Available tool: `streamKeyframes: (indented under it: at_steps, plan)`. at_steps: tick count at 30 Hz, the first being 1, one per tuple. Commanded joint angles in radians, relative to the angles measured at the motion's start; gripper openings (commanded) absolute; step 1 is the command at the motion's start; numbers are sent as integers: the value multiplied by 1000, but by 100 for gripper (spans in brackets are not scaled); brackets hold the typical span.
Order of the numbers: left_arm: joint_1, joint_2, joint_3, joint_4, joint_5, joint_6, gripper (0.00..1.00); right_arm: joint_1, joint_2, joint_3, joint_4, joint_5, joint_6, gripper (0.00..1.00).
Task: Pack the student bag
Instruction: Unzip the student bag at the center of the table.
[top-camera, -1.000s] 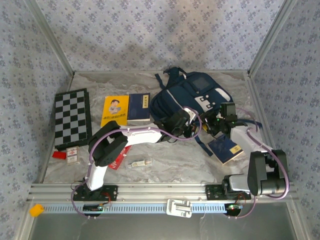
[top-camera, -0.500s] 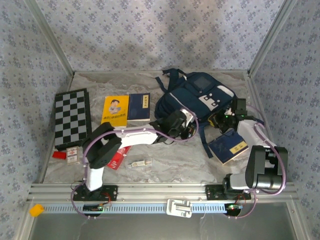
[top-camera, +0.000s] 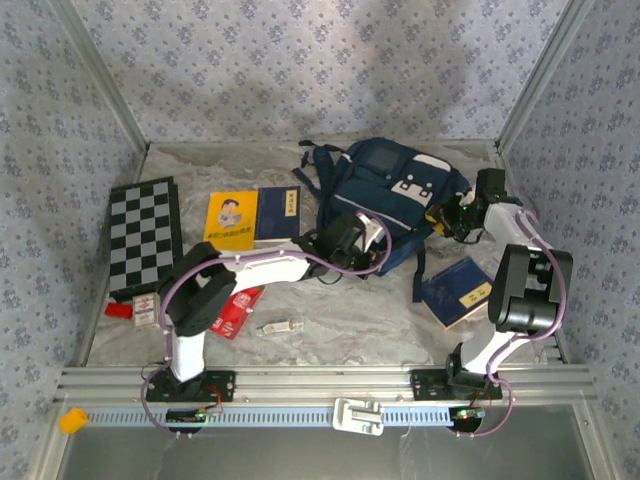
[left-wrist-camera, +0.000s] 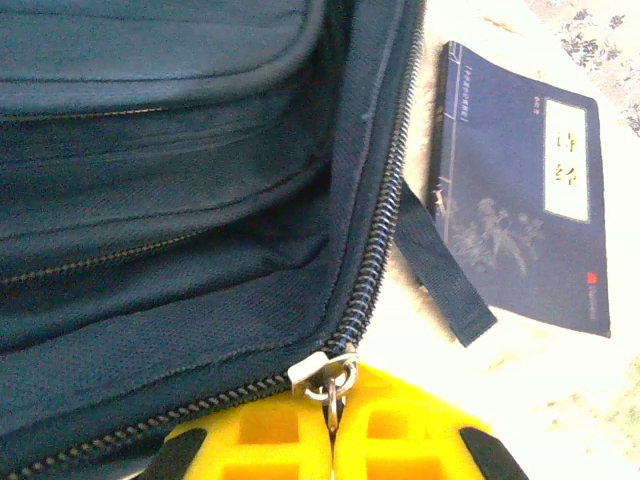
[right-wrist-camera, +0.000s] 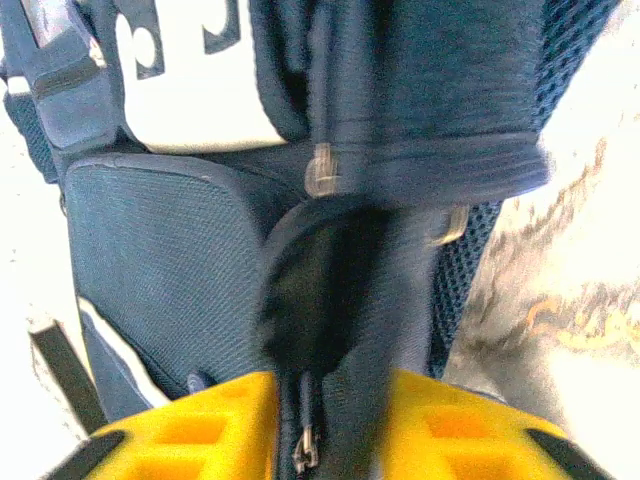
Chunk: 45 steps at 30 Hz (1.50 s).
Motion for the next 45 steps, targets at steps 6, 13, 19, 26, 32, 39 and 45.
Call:
streamKeyframes:
  at_steps: [6, 13, 19, 26, 32, 39, 45]
  plan:
    - [-29, 93, 154, 0, 9, -97, 0, 12, -178, -116, -57, 42, -41, 70]
    - [-31, 93, 168, -9, 9, -86, 0, 101, -357, -291, -50, 29, 52, 77]
    - [-36, 89, 174, -7, 13, -79, 0, 201, -339, -364, 103, 66, 194, 73]
    - [-41, 57, 161, -28, 15, -54, 0, 207, -261, -346, 151, 97, 182, 42]
    - [-14, -19, 63, -29, 19, -55, 0, 160, -238, -284, 52, 106, 64, 3]
    - [107, -175, -168, -28, 18, -36, 0, 56, -232, -190, -60, 138, -87, 0]
    - [185, -190, -217, -28, 55, -29, 0, 25, -128, -52, -79, 132, -126, 1]
